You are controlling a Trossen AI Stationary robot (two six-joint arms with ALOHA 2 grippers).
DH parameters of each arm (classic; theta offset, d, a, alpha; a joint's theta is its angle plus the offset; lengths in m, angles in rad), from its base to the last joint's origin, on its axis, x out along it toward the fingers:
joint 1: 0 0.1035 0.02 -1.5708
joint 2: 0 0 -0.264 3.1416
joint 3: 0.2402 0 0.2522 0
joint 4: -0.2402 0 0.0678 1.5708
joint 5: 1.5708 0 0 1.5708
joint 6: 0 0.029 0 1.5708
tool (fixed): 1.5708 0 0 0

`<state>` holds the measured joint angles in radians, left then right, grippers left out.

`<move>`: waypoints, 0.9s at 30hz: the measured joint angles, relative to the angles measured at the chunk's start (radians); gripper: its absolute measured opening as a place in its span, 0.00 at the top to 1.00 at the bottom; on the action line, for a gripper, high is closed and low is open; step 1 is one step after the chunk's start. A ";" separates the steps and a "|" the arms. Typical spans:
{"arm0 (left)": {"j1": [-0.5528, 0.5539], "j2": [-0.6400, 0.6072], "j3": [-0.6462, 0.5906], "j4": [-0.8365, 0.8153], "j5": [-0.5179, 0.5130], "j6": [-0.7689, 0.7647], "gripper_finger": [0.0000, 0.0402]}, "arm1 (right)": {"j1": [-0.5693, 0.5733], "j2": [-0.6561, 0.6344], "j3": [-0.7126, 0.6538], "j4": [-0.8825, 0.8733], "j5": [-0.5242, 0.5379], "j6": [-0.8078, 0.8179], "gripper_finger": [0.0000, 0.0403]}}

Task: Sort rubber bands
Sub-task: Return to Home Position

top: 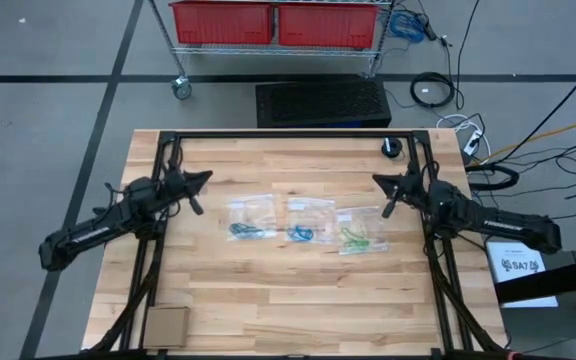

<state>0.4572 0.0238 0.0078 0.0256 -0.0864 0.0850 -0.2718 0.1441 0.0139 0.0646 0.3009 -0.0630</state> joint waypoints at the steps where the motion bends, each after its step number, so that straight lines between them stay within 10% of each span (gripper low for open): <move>1: 0.004 0.000 0.000 0.001 -0.004 0.022 0.98 | 0.000 -0.001 0.000 0.000 0.000 -0.019 1.00; 27: 0.007 0.000 -0.001 0.002 -0.011 0.053 0.97 | 0.001 -0.031 0.000 -0.007 0.007 0.152 1.00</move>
<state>0.4644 0.0238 0.0071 0.0273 -0.0974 0.1383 -0.2707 0.1131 0.0139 0.0579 0.3080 0.0891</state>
